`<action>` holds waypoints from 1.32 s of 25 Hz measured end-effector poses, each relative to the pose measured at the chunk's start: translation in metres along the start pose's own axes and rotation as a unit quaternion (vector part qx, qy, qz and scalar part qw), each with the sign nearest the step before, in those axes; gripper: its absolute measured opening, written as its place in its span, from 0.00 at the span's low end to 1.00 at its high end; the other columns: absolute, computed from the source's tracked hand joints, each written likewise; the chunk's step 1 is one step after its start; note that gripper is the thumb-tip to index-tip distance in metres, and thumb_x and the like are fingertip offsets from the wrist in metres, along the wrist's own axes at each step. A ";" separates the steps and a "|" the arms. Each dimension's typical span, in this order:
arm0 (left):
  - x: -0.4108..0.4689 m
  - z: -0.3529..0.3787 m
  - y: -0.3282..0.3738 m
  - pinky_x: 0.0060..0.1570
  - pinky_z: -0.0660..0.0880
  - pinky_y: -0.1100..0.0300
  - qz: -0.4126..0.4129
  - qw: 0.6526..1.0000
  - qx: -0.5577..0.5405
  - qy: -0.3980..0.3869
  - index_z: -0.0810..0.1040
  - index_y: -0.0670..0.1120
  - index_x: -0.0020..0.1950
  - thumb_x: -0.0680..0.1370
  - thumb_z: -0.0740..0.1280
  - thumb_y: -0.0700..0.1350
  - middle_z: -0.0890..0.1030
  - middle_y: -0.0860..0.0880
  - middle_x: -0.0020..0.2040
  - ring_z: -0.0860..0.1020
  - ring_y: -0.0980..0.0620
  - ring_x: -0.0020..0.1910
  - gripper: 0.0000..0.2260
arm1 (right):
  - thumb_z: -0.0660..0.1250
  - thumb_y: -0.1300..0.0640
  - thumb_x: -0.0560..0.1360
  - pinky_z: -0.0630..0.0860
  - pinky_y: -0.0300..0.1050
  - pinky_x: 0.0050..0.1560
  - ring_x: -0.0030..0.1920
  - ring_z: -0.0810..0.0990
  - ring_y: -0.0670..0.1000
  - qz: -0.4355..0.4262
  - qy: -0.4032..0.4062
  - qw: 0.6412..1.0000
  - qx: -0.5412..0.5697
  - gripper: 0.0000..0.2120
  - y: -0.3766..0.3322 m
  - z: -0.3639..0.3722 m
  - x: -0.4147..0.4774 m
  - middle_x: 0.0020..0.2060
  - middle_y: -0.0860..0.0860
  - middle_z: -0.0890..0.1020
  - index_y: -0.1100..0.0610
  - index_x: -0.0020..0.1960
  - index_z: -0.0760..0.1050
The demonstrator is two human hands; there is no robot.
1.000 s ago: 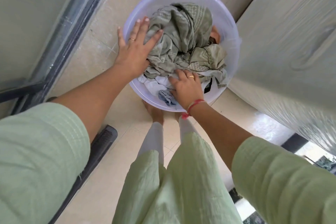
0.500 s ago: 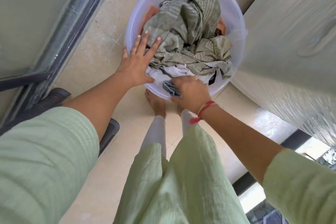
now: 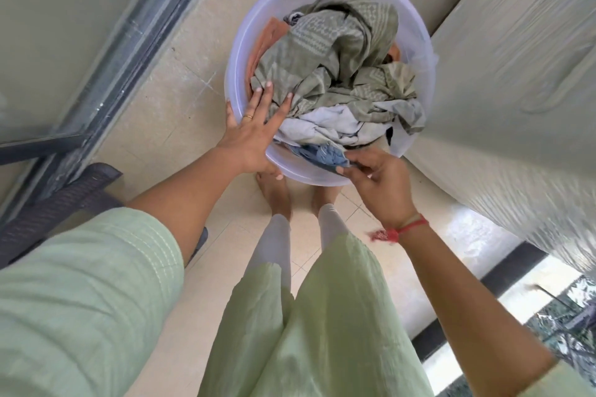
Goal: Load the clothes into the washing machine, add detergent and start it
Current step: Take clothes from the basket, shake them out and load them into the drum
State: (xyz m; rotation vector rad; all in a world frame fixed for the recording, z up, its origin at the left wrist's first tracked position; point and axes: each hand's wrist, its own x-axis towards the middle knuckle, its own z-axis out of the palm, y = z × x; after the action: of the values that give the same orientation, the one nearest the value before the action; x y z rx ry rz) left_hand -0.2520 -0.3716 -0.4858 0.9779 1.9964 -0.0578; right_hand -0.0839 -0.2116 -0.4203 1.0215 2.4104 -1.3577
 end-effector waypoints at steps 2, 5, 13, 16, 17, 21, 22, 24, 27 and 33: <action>0.001 0.001 0.004 0.67 0.39 0.32 -0.002 1.000 -0.022 0.012 0.24 0.59 0.70 0.58 0.78 0.62 0.26 0.46 0.73 0.31 0.47 0.74 0.65 | 0.72 0.60 0.69 0.69 0.35 0.36 0.33 0.73 0.40 -0.006 0.006 1.000 0.021 0.09 -0.007 -0.010 -0.005 0.34 0.44 0.78 0.59 0.49 0.83; 0.000 -0.001 0.004 0.67 0.39 0.33 -0.006 0.998 -0.052 0.027 0.25 0.60 0.70 0.57 0.79 0.61 0.24 0.47 0.72 0.30 0.47 0.73 0.66 | 0.71 0.63 0.69 0.67 0.34 0.36 0.34 0.75 0.42 -0.058 -0.041 0.996 -0.055 0.09 -0.022 -0.023 -0.001 0.33 0.45 0.78 0.57 0.49 0.83; -0.009 -0.008 0.028 0.71 0.49 0.37 -0.067 0.923 -0.260 0.275 0.55 0.50 0.74 0.65 0.71 0.65 0.77 0.49 0.59 0.74 0.52 0.62 0.45 | 0.66 0.57 0.75 0.76 0.48 0.52 0.50 0.81 0.53 -0.030 -0.090 0.983 -0.160 0.13 -0.080 -0.043 0.064 0.51 0.52 0.82 0.55 0.59 0.77; 0.019 -0.024 0.030 0.67 0.58 0.45 -0.129 0.927 -0.172 0.306 0.66 0.51 0.71 0.69 0.73 0.56 0.69 0.45 0.65 0.68 0.46 0.65 0.33 | 0.62 0.59 0.76 0.71 0.45 0.54 0.55 0.78 0.56 -0.092 0.093 0.975 -0.177 0.14 -0.104 -0.051 0.120 0.56 0.55 0.80 0.57 0.61 0.75; 0.026 -0.025 0.035 0.66 0.58 0.45 -0.117 0.938 -0.147 0.290 0.73 0.49 0.64 0.70 0.72 0.50 0.67 0.44 0.66 0.66 0.44 0.65 0.24 | 0.62 0.60 0.75 0.69 0.46 0.57 0.59 0.75 0.58 -0.123 0.064 0.959 -0.247 0.17 -0.109 -0.049 0.140 0.60 0.56 0.77 0.57 0.63 0.74; 0.016 0.009 0.062 0.63 0.67 0.37 0.092 0.961 -0.090 0.244 0.77 0.42 0.52 0.65 0.72 0.35 0.74 0.37 0.62 0.72 0.35 0.63 0.16 | 0.60 0.60 0.76 0.70 0.51 0.57 0.59 0.74 0.61 -0.245 -0.096 0.897 -0.356 0.15 -0.126 -0.017 0.198 0.61 0.58 0.77 0.58 0.61 0.75; 0.008 0.019 0.064 0.63 0.67 0.35 0.111 0.957 -0.094 0.252 0.76 0.42 0.52 0.64 0.72 0.34 0.75 0.37 0.62 0.72 0.35 0.64 0.18 | 0.59 0.59 0.76 0.71 0.51 0.55 0.57 0.76 0.61 -0.236 -0.147 0.879 -0.388 0.13 -0.125 -0.002 0.204 0.58 0.59 0.78 0.59 0.58 0.76; -0.003 0.034 0.061 0.64 0.66 0.35 0.120 0.953 -0.120 0.249 0.74 0.42 0.55 0.65 0.72 0.35 0.74 0.39 0.64 0.70 0.36 0.67 0.19 | 0.63 0.53 0.76 0.72 0.51 0.53 0.57 0.76 0.61 -0.175 -0.221 0.858 -0.430 0.13 -0.108 0.032 0.208 0.58 0.60 0.78 0.61 0.55 0.73; -0.010 0.038 0.054 0.64 0.65 0.35 0.113 0.949 -0.134 0.261 0.72 0.45 0.57 0.70 0.67 0.40 0.72 0.42 0.67 0.66 0.40 0.70 0.15 | 0.70 0.47 0.70 0.68 0.56 0.61 0.62 0.72 0.61 -0.064 -0.197 0.891 -0.404 0.30 -0.081 0.078 0.207 0.60 0.58 0.75 0.58 0.66 0.66; -0.021 0.011 0.008 0.68 0.48 0.35 -0.076 0.932 -0.163 0.314 0.56 0.49 0.75 0.64 0.70 0.64 0.52 0.42 0.76 0.50 0.40 0.75 0.45 | 0.68 0.50 0.71 0.69 0.50 0.49 0.45 0.79 0.60 -0.154 -0.109 0.938 -0.289 0.08 -0.062 0.072 0.190 0.40 0.57 0.82 0.54 0.37 0.75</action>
State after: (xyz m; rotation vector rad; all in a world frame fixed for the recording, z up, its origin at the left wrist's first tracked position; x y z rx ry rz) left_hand -0.2327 -0.3833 -0.4752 0.6662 2.5506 0.5513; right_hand -0.2767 -0.2014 -0.5082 0.3344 2.6128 -0.6874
